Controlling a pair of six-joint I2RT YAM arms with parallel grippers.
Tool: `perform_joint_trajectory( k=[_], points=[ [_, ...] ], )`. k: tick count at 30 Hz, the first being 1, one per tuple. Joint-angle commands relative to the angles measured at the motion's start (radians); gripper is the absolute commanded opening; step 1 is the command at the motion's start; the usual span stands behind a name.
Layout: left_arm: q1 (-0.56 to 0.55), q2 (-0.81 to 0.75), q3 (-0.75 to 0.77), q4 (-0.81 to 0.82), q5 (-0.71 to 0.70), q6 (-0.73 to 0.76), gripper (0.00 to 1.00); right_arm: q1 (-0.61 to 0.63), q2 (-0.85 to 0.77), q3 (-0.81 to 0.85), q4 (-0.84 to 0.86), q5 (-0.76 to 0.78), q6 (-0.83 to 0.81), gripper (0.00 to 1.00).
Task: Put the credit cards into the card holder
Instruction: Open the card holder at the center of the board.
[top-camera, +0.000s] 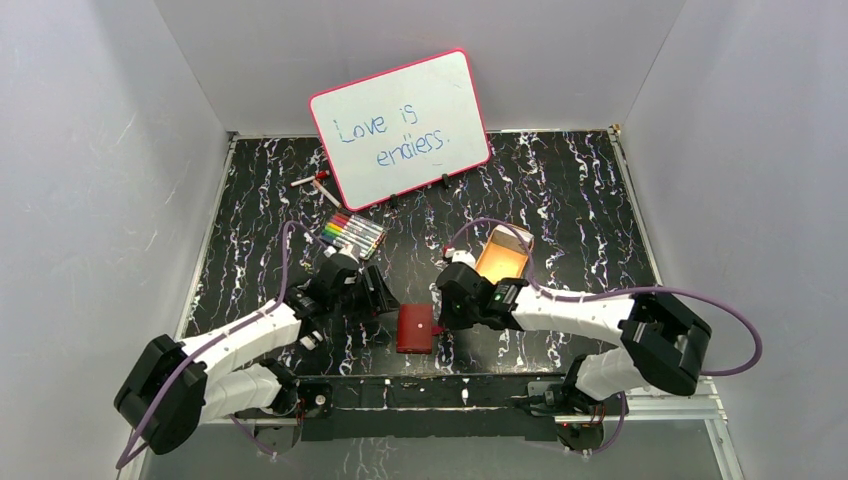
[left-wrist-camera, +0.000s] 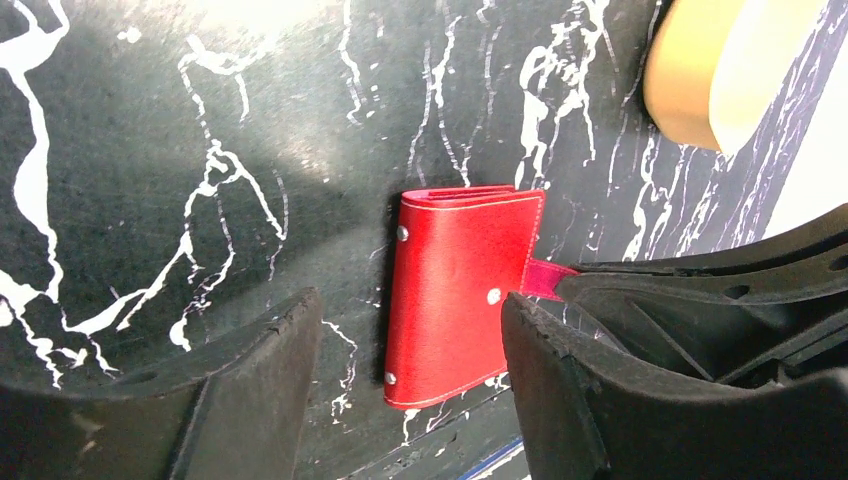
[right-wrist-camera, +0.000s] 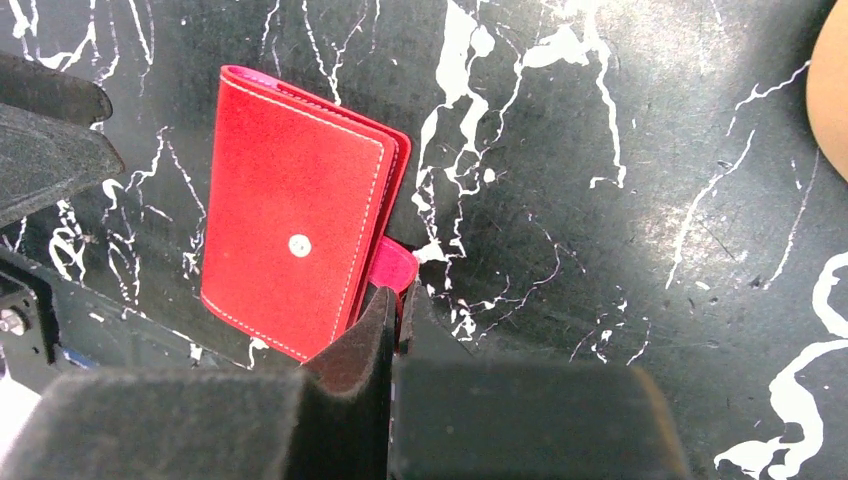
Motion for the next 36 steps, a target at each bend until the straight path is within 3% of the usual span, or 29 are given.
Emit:
perform_joint_trajectory(
  k=[1,7,13,18,25,29,36],
  points=[
    [-0.042,0.006,0.098,-0.097,-0.029,0.096,0.66,-0.001,-0.08,-0.033,0.073,-0.019,-0.02,0.0],
    [-0.166,0.101,0.21,-0.178,-0.162,0.136,0.7,-0.001,-0.192,-0.073,0.159,-0.063,-0.032,0.0],
    [-0.182,0.103,0.242,-0.2,-0.205,0.101,0.7,0.0,-0.27,-0.007,0.14,-0.067,-0.086,0.0],
    [-0.181,0.037,0.226,-0.259,-0.279,0.043,0.7,0.0,-0.265,0.022,0.167,-0.107,-0.112,0.0],
    [-0.181,-0.172,0.15,-0.349,-0.411,-0.058,0.7,-0.001,-0.288,-0.023,0.236,-0.131,-0.101,0.0],
    [-0.181,-0.22,0.131,-0.329,-0.398,-0.053,0.69,-0.002,-0.284,-0.028,0.182,-0.088,-0.089,0.0],
    [-0.181,-0.118,0.104,-0.176,-0.292,-0.032,0.63,-0.001,-0.271,-0.049,-0.017,0.032,-0.04,0.0]
  ],
)
